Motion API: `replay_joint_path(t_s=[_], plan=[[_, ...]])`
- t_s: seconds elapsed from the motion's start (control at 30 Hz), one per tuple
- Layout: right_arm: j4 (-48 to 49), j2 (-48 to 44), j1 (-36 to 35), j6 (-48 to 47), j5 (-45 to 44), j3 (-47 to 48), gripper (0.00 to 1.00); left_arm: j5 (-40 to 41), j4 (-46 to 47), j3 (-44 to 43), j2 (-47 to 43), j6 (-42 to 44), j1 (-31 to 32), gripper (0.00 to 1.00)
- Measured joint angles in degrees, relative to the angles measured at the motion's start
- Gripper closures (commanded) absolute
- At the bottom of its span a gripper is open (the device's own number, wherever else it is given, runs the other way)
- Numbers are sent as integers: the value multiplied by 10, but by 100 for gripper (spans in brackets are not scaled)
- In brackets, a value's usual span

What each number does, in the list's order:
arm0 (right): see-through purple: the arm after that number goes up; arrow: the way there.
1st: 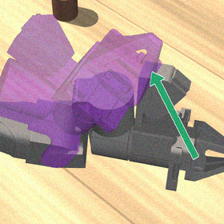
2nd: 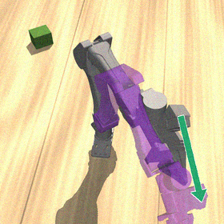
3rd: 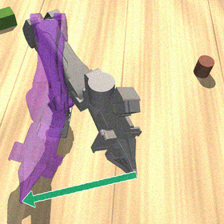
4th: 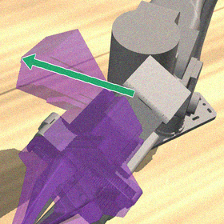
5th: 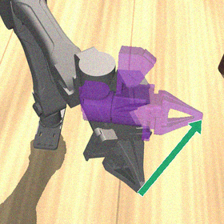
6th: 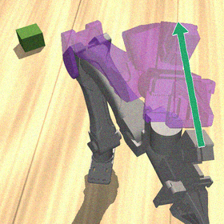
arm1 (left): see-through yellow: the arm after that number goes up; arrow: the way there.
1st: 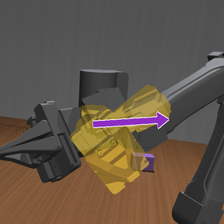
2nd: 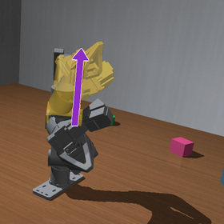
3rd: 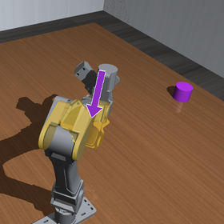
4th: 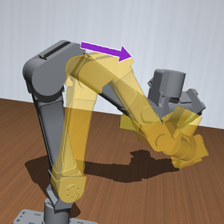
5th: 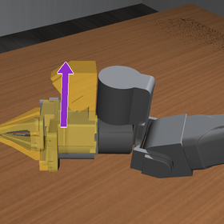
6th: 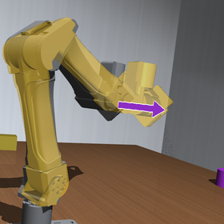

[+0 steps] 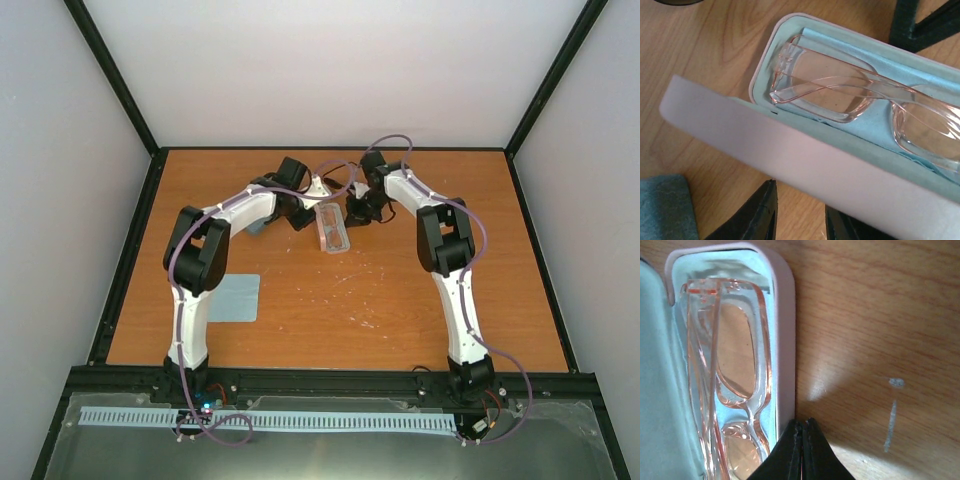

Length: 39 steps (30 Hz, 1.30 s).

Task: Organize the sunglasses
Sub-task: Close the sunglasses case at the center of the board.

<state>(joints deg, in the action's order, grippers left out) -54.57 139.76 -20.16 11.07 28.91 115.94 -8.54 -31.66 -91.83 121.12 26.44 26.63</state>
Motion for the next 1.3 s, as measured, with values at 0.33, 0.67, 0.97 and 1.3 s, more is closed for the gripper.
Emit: replay_joint_path(t_s=[0.33, 0.67, 0.97, 1.3], plan=[[73, -36, 3, 12, 22, -77, 97, 6, -16, -30, 27, -2, 0, 73], [101, -55, 1, 23, 42, -120, 97, 11, -26, -84, 57, -13, 20, 73], [115, -66, -17, 23, 49, -143, 93, -3, -25, -95, 70, -20, 65, 75], [104, -181, 13, 42, -28, -276, 87, -1, 7, -47, -13, -38, 10, 74]])
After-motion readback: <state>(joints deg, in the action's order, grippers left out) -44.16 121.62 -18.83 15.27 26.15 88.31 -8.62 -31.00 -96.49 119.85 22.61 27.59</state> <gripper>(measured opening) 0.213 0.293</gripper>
